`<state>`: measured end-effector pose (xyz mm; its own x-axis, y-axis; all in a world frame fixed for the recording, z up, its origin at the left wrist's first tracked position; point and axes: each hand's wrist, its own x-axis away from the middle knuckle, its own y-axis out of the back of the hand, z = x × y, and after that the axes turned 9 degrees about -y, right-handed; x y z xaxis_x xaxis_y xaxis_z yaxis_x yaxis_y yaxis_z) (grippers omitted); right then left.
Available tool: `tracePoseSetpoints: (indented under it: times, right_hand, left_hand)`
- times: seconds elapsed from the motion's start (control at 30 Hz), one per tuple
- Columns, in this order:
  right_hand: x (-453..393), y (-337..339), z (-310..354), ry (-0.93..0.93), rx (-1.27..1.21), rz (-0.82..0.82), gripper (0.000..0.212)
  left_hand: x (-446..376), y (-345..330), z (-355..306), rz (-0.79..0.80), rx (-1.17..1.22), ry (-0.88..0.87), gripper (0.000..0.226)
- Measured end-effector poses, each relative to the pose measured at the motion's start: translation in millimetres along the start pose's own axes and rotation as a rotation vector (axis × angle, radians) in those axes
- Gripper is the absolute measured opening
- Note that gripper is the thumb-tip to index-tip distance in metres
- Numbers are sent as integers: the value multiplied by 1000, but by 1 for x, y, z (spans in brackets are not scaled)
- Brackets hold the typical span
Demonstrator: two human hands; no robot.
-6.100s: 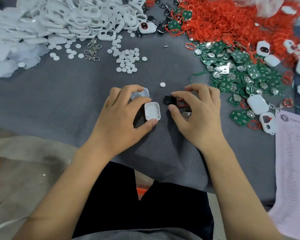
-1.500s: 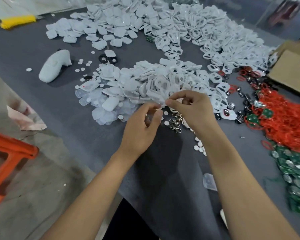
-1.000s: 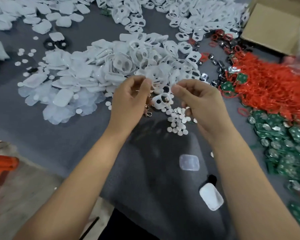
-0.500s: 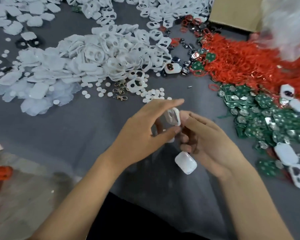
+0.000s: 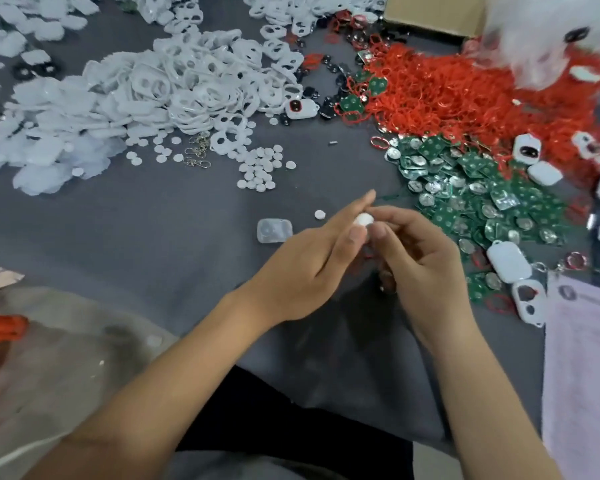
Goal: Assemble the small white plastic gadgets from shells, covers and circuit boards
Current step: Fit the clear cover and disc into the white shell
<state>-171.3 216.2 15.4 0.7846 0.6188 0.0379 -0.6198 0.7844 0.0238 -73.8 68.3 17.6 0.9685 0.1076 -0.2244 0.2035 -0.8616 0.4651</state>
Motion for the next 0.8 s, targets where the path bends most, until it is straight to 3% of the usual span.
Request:
tracePoseSetpoints:
  times: [0.17, 0.33, 0.5, 0.6, 0.7, 0.8]
  right_hand:
    - [-8, 5, 4, 83, 122, -111, 8]
    - [-12, 8, 5, 179, 344, -223, 13]
    - [-5, 20, -10, 200, 903, -265, 31]
    - [-8, 22, -16, 191, 974, -132, 33]
    - [-16, 19, -11, 220, 1066, -171, 16]
    - [-26, 11, -4, 181, 996, -194, 18]
  left_hand:
    - [-14, 3, -1, -68, -96, -56, 45]
    - [-23, 9, 6, -165, -19, -75, 35]
    - [-30, 14, 25, -276, 217, -34, 32]
    - [-38, 21, 34, -295, 198, -64, 34]
    - [-42, 31, 36, -292, 193, -76, 37]
    - [-45, 41, 35, -294, 171, -99, 33]
